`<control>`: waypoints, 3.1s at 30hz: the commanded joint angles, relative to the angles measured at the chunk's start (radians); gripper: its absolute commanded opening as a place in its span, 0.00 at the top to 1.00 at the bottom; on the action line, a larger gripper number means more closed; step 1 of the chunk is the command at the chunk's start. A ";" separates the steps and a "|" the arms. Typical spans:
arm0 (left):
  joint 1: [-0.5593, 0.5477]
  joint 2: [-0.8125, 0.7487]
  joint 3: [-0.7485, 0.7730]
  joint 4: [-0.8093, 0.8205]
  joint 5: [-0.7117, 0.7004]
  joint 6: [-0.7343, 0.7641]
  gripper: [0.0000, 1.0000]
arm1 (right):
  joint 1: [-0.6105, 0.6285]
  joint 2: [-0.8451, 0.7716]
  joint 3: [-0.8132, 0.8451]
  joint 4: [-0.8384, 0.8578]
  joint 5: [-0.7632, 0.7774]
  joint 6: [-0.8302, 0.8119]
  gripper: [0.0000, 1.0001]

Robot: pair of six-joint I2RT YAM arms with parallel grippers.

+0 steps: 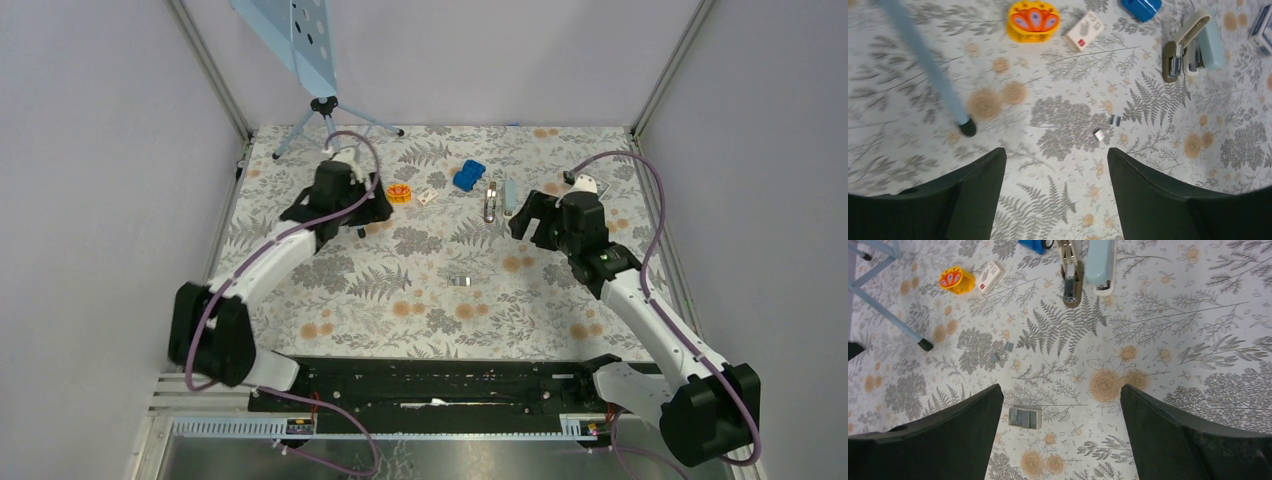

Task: Unload the staples from the stapler
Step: Move the staple box to the center of the board.

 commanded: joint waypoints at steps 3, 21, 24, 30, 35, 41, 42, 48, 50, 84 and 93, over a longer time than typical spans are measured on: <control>-0.100 0.267 0.302 -0.022 -0.039 0.034 0.22 | -0.002 -0.032 -0.041 0.058 -0.127 -0.001 0.06; -0.175 0.928 1.007 -0.160 -0.153 0.094 0.22 | -0.002 -0.048 -0.101 0.008 -0.158 0.015 0.06; -0.181 0.954 1.011 -0.107 -0.171 0.132 0.22 | -0.002 -0.050 -0.112 -0.003 -0.161 0.017 0.06; -0.181 1.033 1.090 -0.123 -0.236 0.152 0.22 | -0.002 -0.064 -0.136 -0.011 -0.175 0.033 0.06; -0.181 1.100 1.154 -0.152 -0.264 0.165 0.24 | -0.002 -0.065 -0.146 -0.014 -0.184 0.037 0.06; -0.181 1.134 1.178 -0.167 -0.270 0.182 0.27 | -0.002 -0.059 -0.144 -0.022 -0.186 0.034 0.06; -0.181 1.140 1.181 -0.172 -0.264 0.182 0.28 | -0.002 -0.058 -0.145 -0.022 -0.187 0.033 0.06; -0.182 1.146 1.169 -0.227 -0.254 0.172 0.36 | -0.002 -0.048 -0.140 -0.041 -0.201 0.035 0.06; -0.182 1.137 1.147 -0.239 -0.250 0.165 0.38 | -0.002 -0.048 -0.139 -0.044 -0.205 0.035 0.06; -0.238 0.690 0.420 -0.187 -0.223 -0.031 0.51 | -0.002 -0.003 -0.166 -0.016 -0.241 0.055 0.07; -0.293 0.525 0.150 -0.113 -0.199 -0.117 0.51 | -0.002 -0.004 -0.156 -0.007 -0.234 0.033 0.07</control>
